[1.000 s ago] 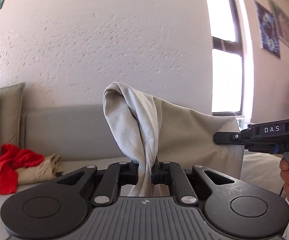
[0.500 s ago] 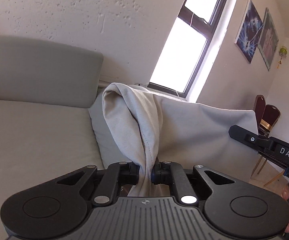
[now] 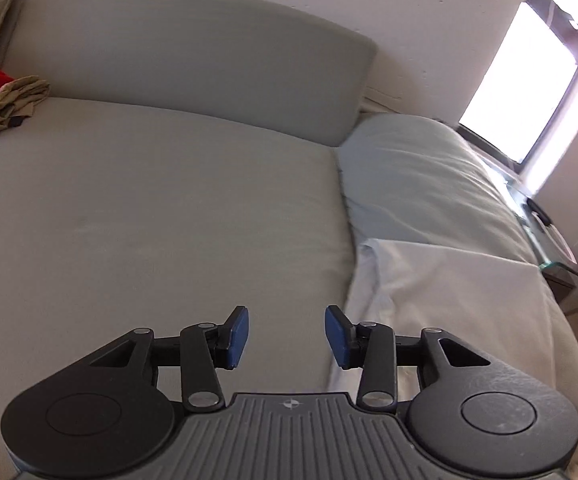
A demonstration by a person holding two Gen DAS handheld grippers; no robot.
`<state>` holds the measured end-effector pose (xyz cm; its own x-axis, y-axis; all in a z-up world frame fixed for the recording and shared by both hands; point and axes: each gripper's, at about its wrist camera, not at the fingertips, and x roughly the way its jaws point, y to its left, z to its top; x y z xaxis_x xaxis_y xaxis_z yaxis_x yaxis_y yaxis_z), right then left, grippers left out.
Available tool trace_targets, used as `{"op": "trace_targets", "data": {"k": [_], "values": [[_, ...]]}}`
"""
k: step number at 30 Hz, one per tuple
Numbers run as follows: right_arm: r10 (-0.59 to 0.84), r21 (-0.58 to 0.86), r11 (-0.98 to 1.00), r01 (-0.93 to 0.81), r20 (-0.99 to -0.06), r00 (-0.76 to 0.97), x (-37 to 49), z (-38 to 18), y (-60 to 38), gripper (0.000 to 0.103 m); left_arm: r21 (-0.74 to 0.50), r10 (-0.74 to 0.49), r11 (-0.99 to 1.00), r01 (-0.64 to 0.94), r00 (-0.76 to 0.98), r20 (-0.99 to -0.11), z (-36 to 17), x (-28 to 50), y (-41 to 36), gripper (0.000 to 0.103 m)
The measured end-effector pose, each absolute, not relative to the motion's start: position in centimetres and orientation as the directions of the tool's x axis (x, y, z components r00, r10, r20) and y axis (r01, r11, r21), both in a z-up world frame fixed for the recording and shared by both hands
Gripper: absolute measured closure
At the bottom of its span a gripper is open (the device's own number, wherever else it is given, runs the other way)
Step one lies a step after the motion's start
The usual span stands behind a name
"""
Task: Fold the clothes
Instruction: 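Pull both open grippers back from the shirt on the cushion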
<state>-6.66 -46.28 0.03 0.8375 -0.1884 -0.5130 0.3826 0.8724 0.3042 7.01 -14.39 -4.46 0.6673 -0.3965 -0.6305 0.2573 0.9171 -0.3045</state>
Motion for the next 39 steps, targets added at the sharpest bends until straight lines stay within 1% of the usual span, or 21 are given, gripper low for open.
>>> {"op": "trace_targets", "data": {"k": [1, 3, 5, 6, 8, 10, 11, 13, 14, 15, 16, 17, 18, 19, 20, 21, 23, 25, 28, 33, 39], "values": [[-0.141, 0.320, 0.882, 0.345, -0.520, 0.842, -7.4, -0.3, -45.7, 0.046, -0.272, -0.431, 0.902, 0.335, 0.660, -0.615, -4.2, 5.7, -15.4, 0.072], [-0.044, 0.340, 0.903, 0.263, -0.536, 0.843, -8.5, -1.1, -44.3, 0.073, -0.190, -0.485, 0.860, 0.473, 0.644, -0.591, -3.7, 3.3, -17.6, 0.075], [0.006, 0.283, 0.939, 0.197, -0.584, 0.812, -8.2, -2.8, -41.8, 0.078, -0.059, -0.448, 0.846, 0.530, 0.645, -0.619, -4.6, 2.1, -20.0, 0.069], [0.029, 0.255, 0.953, 0.161, -0.609, 0.793, -8.0, -3.7, -40.5, 0.079, -0.020, -0.411, 0.848, 0.529, 0.634, -0.655, -5.4, 2.0, -20.7, 0.070], [-0.026, 0.174, 0.964, 0.200, -0.689, 0.724, -7.2, -5.7, -39.6, 0.082, -0.016, -0.333, 0.878, 0.479, 0.585, -0.740, -7.0, 2.8, -20.3, 0.071], [-0.067, 0.134, 0.959, 0.249, -0.748, 0.661, -7.7, -6.8, -39.4, 0.091, -0.039, -0.318, 0.895, 0.445, 0.572, -0.756, -7.0, 2.2, -18.2, 0.067], [-0.069, 0.144, 0.950, 0.277, -0.768, 0.636, -8.4, -6.6, -39.6, 0.091, -0.048, -0.308, 0.902, 0.429, 0.561, -0.769, -6.8, 1.9, -17.3, 0.063], [-0.093, 0.130, 0.935, 0.329, -0.806, 0.584, -9.7, -6.2, -39.8, 0.077, -0.058, -0.286, 0.913, 0.404, 0.533, -0.796, -5.9, 1.2, -16.0, 0.064], [-0.119, 0.103, 0.930, 0.352, -0.823, 0.555, -10.2, -5.9, -39.8, 0.067, -0.059, -0.278, 0.917, 0.395, 0.527, -0.803, -5.4, 0.6, -15.5, 0.066], [-0.120, 0.102, 0.931, 0.350, -0.820, 0.559, -10.9, -5.1, -39.6, 0.062, -0.056, -0.270, 0.920, 0.387, 0.526, -0.807, -4.8, -0.1, -15.1, 0.066], [-0.121, 0.102, 0.932, 0.348, -0.817, 0.564, -11.5, -4.3, -39.4, 0.060, -0.056, -0.265, 0.924, 0.379, 0.527, -0.808, -4.0, -0.9, -14.7, 0.062], [-0.122, 0.102, 0.933, 0.345, -0.813, 0.569, -12.2, -3.5, -39.1, 0.053, -0.063, -0.266, 0.926, 0.372, 0.527, -0.807, -3.2, -1.5, -14.5, 0.056], [-0.106, 0.120, 0.935, 0.334, -0.805, 0.584, -12.7, -2.4, -38.6, 0.043, -0.079, -0.280, 0.925, 0.371, 0.527, -0.803, -2.3, -2.1, -14.5, 0.053], [-0.088, 0.139, 0.936, 0.323, -0.795, 0.600, -13.1, -1.3, -38.1, 0.039, -0.096, -0.300, 0.921, 0.378, 0.527, -0.796, -1.3, -2.8, -14.4, 0.043], [-0.071, 0.158, 0.937, 0.311, -0.785, 0.615, -13.6, -0.1, -37.6, 0.031, -0.114, -0.319, 0.916, 0.385, 0.526, -0.788, -0.4, -3.5, -14.4, 0.035], [-0.060, 0.174, 0.936, 0.306, -0.778, 0.625, -13.8, 0.9, -37.1, 0.024, -0.131, -0.339, 0.910, 0.393, 0.525, -0.781, 0.5, -4.2, -14.3, 0.032], [-0.050, 0.195, 0.931, 0.309, -0.770, 0.637, -14.1, 2.9, -36.1, 0.019, -0.145, -0.363, 0.903, 0.405, 0.536, -0.762, 2.1, -5.4, -14.4, 0.020], [-0.067, 0.176, 0.930, 0.323, -0.782, 0.620, -14.0, 4.5, -35.2, 0.016, -0.144, -0.375, 0.898, 0.416, 0.552, -0.745, 3.3, -6.4, -14.6, 0.016], [-0.100, 0.121, 0.940, 0.320, -0.797, 0.595, -14.3, 6.6, -33.7, 0.015, -0.149, -0.390, 0.891, 0.429, 0.555, -0.735, 4.6, -7.8, -14.7, 0.005], [-0.134, 0.062, 0.953, 0.295, -0.789, 0.599, -15.7, 8.9, -31.9, 0.012, -0.174, -0.408, 0.887, 0.428, 0.551, -0.728, 5.6, -9.2, -14.6, 0.004], [-0.121, 0.068, 0.957, 0.283, -0.790, 0.601, -17.3, 10.2, -31.2, 0.012, -0.177, -0.406, 0.891, 0.418, 0.557, -0.725, 6.1, -10.0, -14.9, 0.004]]}}
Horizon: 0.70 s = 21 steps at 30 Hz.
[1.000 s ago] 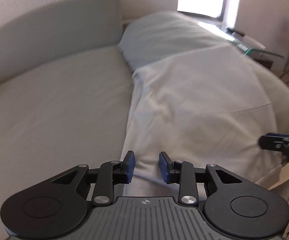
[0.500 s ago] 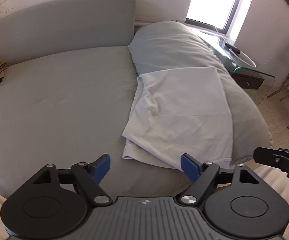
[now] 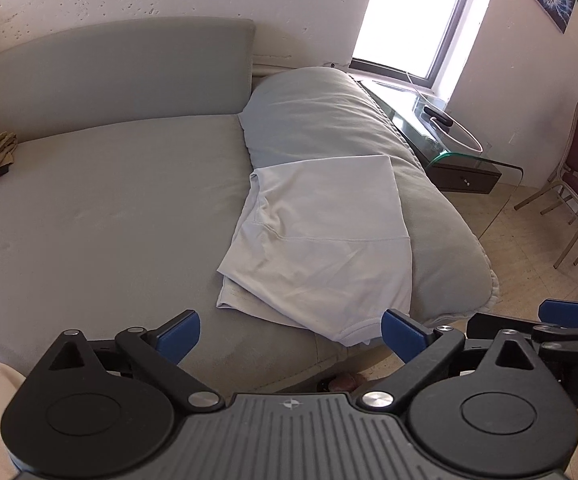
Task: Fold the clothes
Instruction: 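Pull both open grippers back from the shirt on the cushion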
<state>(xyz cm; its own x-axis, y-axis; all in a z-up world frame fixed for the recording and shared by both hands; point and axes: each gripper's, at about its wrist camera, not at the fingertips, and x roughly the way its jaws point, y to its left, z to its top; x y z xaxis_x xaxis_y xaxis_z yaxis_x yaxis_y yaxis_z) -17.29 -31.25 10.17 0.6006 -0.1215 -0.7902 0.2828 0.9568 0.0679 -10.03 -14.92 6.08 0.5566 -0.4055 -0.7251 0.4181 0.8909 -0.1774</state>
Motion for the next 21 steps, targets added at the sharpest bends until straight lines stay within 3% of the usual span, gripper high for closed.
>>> {"op": "trace_targets", "data": {"k": [21], "values": [[-0.141, 0.062, 0.947, 0.314, -0.800, 0.583, -18.6, 9.4, -32.4, 0.011, -0.177, -0.419, 0.876, 0.448, 0.527, -0.739, 4.9, -10.1, -16.8, 0.005]]}}
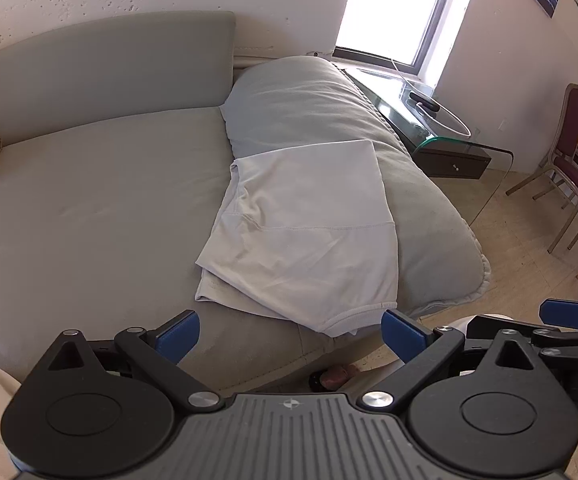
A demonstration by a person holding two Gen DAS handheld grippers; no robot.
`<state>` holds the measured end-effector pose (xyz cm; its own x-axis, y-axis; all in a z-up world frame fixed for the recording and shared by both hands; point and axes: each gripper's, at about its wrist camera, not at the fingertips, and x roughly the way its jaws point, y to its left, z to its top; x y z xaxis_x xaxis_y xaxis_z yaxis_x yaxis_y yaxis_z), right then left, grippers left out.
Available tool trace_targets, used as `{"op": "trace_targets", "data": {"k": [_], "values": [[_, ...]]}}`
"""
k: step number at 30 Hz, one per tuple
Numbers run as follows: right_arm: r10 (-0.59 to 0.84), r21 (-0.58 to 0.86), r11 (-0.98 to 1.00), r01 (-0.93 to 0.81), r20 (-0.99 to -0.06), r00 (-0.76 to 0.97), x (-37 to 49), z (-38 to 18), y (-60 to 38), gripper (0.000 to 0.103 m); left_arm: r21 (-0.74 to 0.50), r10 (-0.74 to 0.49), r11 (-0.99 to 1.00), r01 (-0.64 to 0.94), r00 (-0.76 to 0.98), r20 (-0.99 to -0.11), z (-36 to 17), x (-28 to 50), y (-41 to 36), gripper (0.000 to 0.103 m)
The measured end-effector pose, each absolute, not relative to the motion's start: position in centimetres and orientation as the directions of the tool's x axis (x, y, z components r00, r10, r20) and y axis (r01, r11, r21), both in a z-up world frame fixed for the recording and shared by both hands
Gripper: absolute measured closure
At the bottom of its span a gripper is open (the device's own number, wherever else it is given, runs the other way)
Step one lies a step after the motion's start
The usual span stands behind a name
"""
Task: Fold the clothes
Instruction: 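Pull both open grippers back from the shirt on the cushion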
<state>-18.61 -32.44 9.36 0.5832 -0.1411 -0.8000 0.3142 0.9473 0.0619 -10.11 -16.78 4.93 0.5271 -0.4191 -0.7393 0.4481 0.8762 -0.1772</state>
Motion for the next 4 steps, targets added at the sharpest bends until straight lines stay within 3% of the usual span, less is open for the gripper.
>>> {"op": "trace_targets", "data": {"k": [4], "values": [[-0.139, 0.064, 0.947, 0.315, -0.803, 0.579, -18.48, 9.20, -32.42, 0.011, -0.179, -0.418, 0.877, 0.446, 0.524, -0.742, 4.76, -9.99, -16.74, 0.004]]}}
